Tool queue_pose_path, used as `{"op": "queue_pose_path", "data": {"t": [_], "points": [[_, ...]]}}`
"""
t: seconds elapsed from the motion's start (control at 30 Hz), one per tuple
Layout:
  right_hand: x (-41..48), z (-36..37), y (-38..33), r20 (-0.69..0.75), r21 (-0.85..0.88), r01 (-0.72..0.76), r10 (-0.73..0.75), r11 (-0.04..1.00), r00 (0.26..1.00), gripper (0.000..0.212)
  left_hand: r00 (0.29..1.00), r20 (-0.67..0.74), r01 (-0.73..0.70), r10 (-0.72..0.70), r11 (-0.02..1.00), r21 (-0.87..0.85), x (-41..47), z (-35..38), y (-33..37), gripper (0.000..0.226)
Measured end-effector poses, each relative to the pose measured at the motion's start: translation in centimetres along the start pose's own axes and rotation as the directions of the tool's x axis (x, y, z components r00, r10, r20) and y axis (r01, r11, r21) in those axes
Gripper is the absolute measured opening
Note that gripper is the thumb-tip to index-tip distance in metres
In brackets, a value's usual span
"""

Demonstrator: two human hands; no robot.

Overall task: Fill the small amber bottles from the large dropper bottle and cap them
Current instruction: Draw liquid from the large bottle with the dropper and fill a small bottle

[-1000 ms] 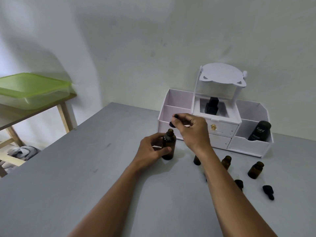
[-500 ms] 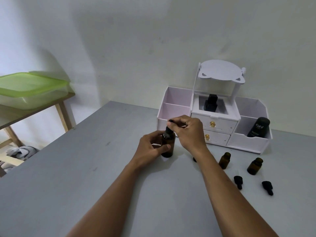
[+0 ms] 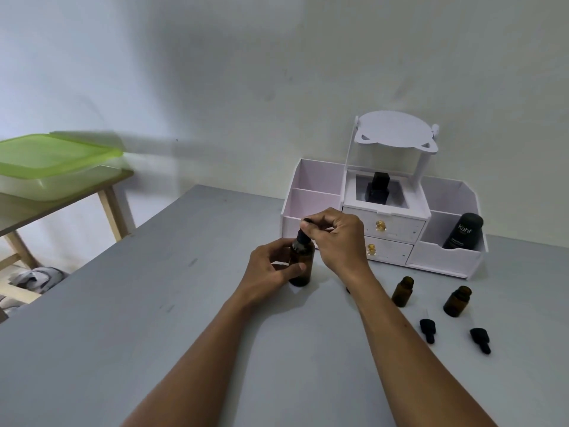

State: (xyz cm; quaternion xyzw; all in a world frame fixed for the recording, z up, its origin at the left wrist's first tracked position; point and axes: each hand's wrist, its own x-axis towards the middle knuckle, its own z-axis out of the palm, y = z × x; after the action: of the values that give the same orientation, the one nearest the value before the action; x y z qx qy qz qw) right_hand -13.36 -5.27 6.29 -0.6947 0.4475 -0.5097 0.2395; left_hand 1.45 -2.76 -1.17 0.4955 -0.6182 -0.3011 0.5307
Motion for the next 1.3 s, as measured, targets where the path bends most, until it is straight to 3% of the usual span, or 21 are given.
{"op": "queue_pose_path", "data": {"t": [0.33,0.43,0.53,0.6,0.7,0.8,0.87,0.97,1.07,1.17,1.3], "points": [[0.6,-0.5,-1.2,0.008,-0.009,0.011,-0.011,1.000,1.000,0.016,1.000,-0.007,0.014,-0.014,1.000,0.002,-0.2,0.1,0.2,0.039],[1.6,-1.3,-2.6,-0.001,0.039,0.032,-0.032,0.999,0.999,0.014,1.000,-0.008,0.020,-0.020,1.000,-0.019,-0.4,0.1,0.3,0.047],[2.8,-2.6,-4.5,-0.039,0.136,0.062,-0.057,0.989,0.998,0.015,0.995,-0.069,-0.069,0.070,0.998,0.014,-0.6,0.1,0.6,0.063],[3.4,-3.7,-5.7,-0.081,0.220,0.097,-0.081,0.971,0.993,0.012,0.964,-0.198,-0.166,0.175,0.984,0.062,-0.7,0.2,1.1,0.067],[3.7,-5.6,-6.8,-0.123,0.329,0.118,-0.081,0.937,0.989,0.016,0.852,-0.387,-0.308,0.353,0.935,0.175,-1.0,0.8,2.6,0.057],[3.2,-7.8,-6.7,-0.107,0.351,0.101,-0.067,0.931,0.992,0.013,0.751,-0.443,-0.429,0.489,0.872,0.236,-1.9,2.4,5.0,0.040],[2.6,-9.1,-6.2,-0.085,0.315,0.090,-0.066,0.945,0.994,0.009,0.745,-0.419,-0.487,0.520,0.852,0.191,-2.7,3.9,6.3,0.030],[1.8,-10.8,-5.1,-0.081,0.263,0.079,-0.060,0.961,0.995,0.009,0.866,-0.274,-0.416,0.418,0.907,0.068,-3.5,6.4,6.8,0.031],[1.5,-11.9,-3.7,-0.086,0.236,0.048,-0.028,0.971,0.996,0.011,0.991,-0.082,-0.102,0.107,0.993,0.065,-3.7,8.7,6.2,0.048],[1.3,-12.6,-2.4,-0.099,0.208,0.015,0.006,0.978,0.995,0.014,0.992,-0.014,0.129,-0.128,0.987,0.101,-3.0,9.8,5.4,0.062],[1.4,-13.0,-1.0,-0.098,0.194,-0.030,0.050,0.981,0.994,0.012,0.976,0.019,0.216,-0.218,0.973,0.076,-1.9,9.9,4.7,0.064]]}}
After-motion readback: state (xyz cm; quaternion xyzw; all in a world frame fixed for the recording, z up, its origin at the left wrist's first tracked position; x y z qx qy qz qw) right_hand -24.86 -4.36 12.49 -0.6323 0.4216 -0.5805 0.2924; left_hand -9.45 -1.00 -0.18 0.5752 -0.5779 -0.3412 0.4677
